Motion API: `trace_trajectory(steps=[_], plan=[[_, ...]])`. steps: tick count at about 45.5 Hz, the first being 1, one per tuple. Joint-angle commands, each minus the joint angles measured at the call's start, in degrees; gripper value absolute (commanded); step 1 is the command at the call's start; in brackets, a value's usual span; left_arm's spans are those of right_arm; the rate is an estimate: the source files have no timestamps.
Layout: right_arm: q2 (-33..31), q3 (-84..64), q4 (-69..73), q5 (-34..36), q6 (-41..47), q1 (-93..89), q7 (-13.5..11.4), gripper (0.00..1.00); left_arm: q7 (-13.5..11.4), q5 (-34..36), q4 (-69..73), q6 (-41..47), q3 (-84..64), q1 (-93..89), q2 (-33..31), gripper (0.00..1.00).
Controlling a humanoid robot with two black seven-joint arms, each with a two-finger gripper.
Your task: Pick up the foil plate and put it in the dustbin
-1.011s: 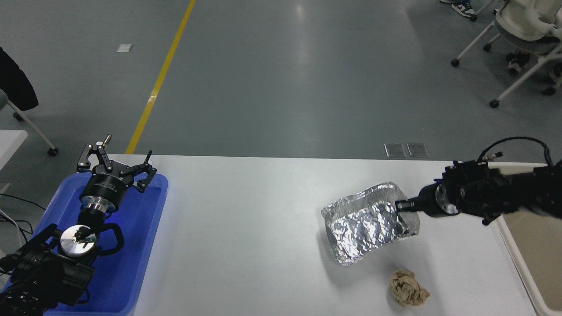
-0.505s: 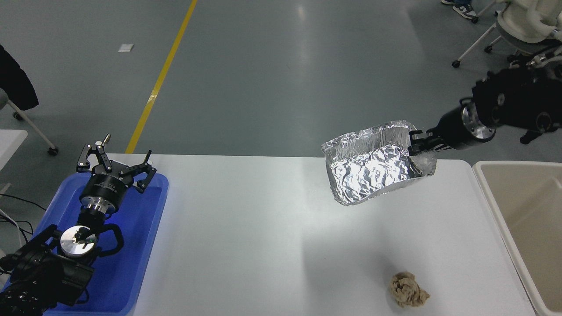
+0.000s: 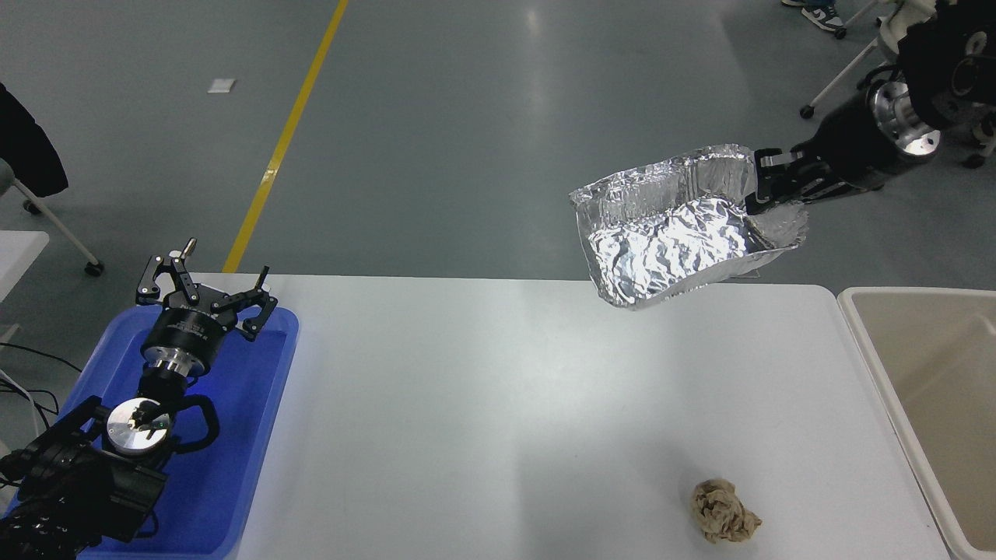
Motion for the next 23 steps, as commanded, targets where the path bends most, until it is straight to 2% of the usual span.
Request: trace_trajectory(steps=[1,11,23], plan=[[-0.35,-0.11,-0.08,-0.21,1.08,1.07,0.01,0.0,0.0,0.0,0.0,0.0,0.0,0.0,0.0,1.0],[-2.2,-1.08,-4.03,-0.74,0.37,-2.53,-0.08,0.0,0.0,0.0,0.0,0.0,0.0,0.0,0.0,1.0],[-7.38,-1.17,-17.29,-0.74,0.11,-12.89,-0.08,0.0,0.0,0.0,0.0,0.0,0.0,0.0,0.0,1.0]])
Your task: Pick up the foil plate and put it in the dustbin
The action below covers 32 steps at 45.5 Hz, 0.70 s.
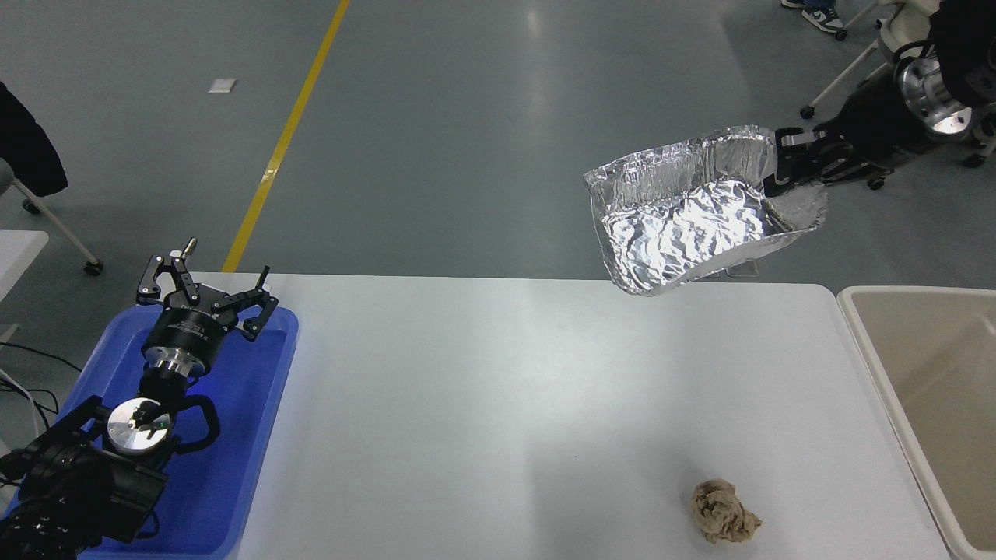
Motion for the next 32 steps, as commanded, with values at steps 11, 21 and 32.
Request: trace_trajectory(steps=[11,21,32], plan=[[-6.56,0.51,-26.99,0.81,-1.04,-23.47,-0.27,0.0,0.0,0.0,0.0,0.0,-0.02,0.0,0.01,1.0],[-9.28,3.59,-36.76,0.9,-4.2,-36.04,-1.41,0.0,0.0,0.0,0.0,0.0,-0.02,0.0,0.01,1.0],[-12.01,9.12,-39.13,0.9,-11.67,-45.36,-9.23,0.0,0.0,0.0,-0.08,0.0,-0.02,0.0,0.01,1.0]])
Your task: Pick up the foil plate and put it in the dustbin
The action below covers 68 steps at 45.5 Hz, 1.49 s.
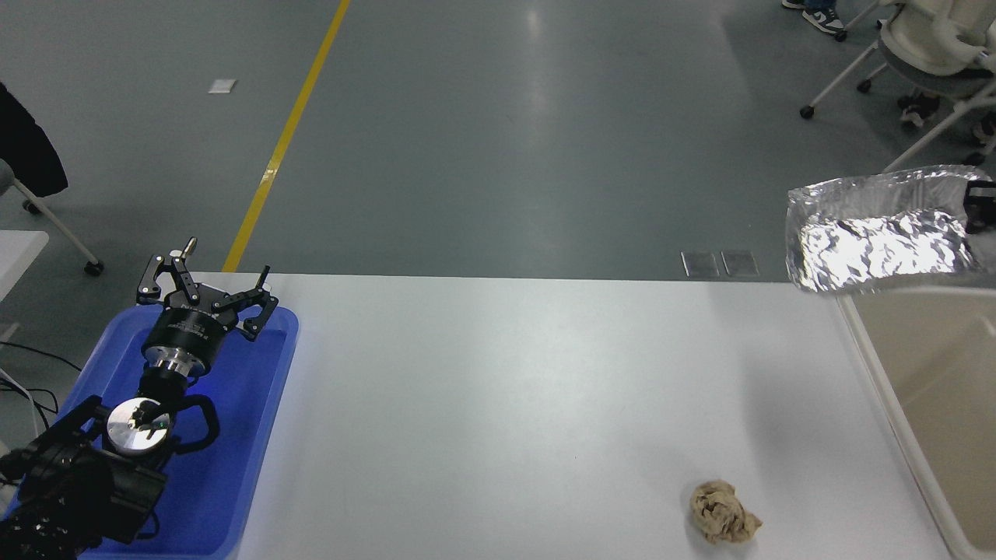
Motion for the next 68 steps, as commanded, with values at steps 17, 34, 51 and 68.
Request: trace_trajectory(steps=[17,34,51,68], plan=[[-3.83,12.01,-7.51,0.49,-13.71,-22.41,-12.77,0.0,0.0,-0.01,0.0,0.0,0.0,0.0,0.0,1.0],[1.18,21.94,-8.57,3.3,-31.28,-35.86,-12.95,0.0,0.0,-0.01,0.0,0.0,0.0,0.0,0.0,1.0],[4.69,23.88,-9.44,3.92,-36.13,-40.26,-12.86,0.0,0.0,-0.01,0.0,0.0,0.0,0.0,0.0,1.0],[4.87,24.23,-9.88,4.36,-38.06,-40.79,-12.86,0.57,0.0,-0.01,0.0,0.0,0.0,0.0,0.0,1.0]])
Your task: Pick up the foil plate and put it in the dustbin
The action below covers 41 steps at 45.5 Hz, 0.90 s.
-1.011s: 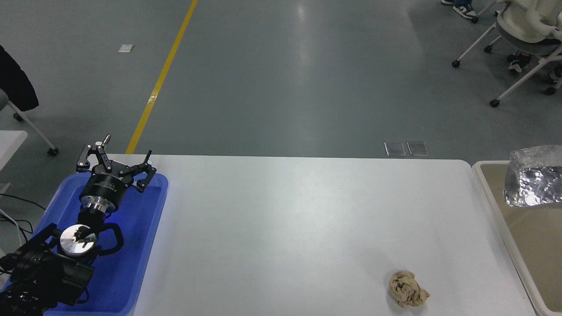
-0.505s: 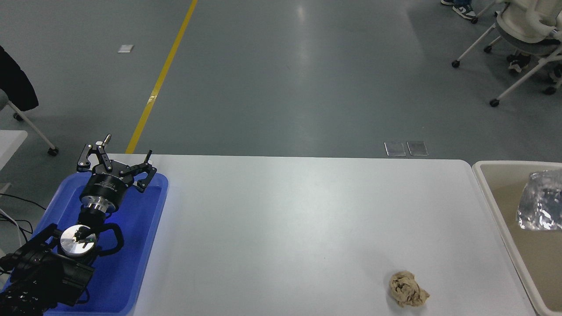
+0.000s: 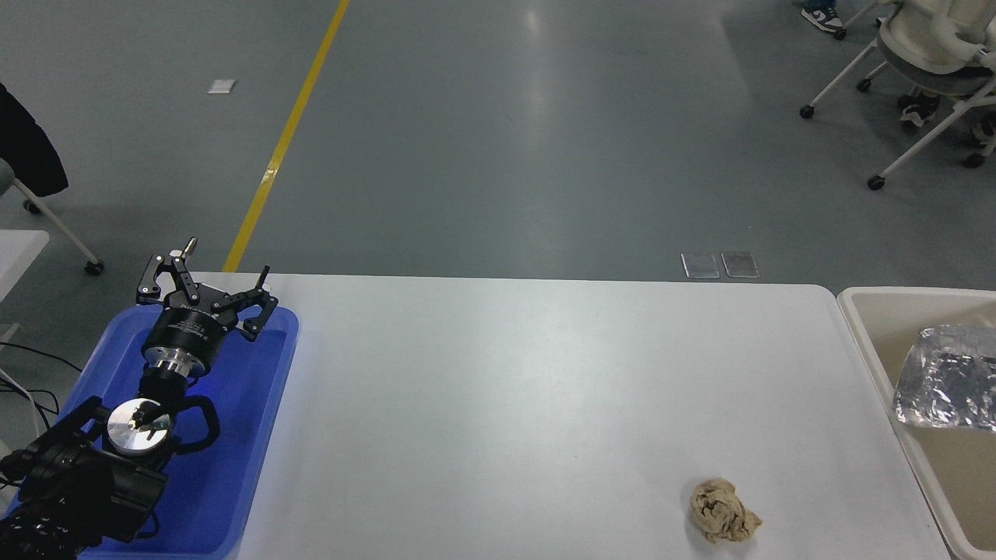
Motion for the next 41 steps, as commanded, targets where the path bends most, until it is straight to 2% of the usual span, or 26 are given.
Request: trace_trajectory(steps=[1,4,7,18,30,41], plan=[[0.38,0.5,-0.3,0.26,-2.33,-0.65,-0.01,0.62,0.0,-0.01,0.0,0.0,0.0,0.0,0.0,1.0],[0.38,0.5,-0.21,0.17,-2.51,-0.74,-0.01,0.79,0.0,-0.01,0.0,0.0,0.0,0.0,0.0,1.0],[0.47,0.5,-0.21,0.26,-2.6,-0.74,0.08,1.0,0.0,-0.01,0.0,0.0,0.0,0.0,0.0,1.0],[4.07,-0.21,0.58,0.52,-2.33,0.4,-0.01,1.0,0.0,-0.01,0.0,0.0,0.0,0.0,0.0,1.0],[4.16,-0.47,3.13,0.52,-1.8,10.24,0.08,1.0,0.0,-0.01,-0.09,0.0,0.0,0.0,0.0,1.0],[2.66,-4.68,15.16,0.52,-1.54,26.92,0.08,1.0,0.0,-0.01,0.0,0.0,0.0,0.0,0.0,1.0]])
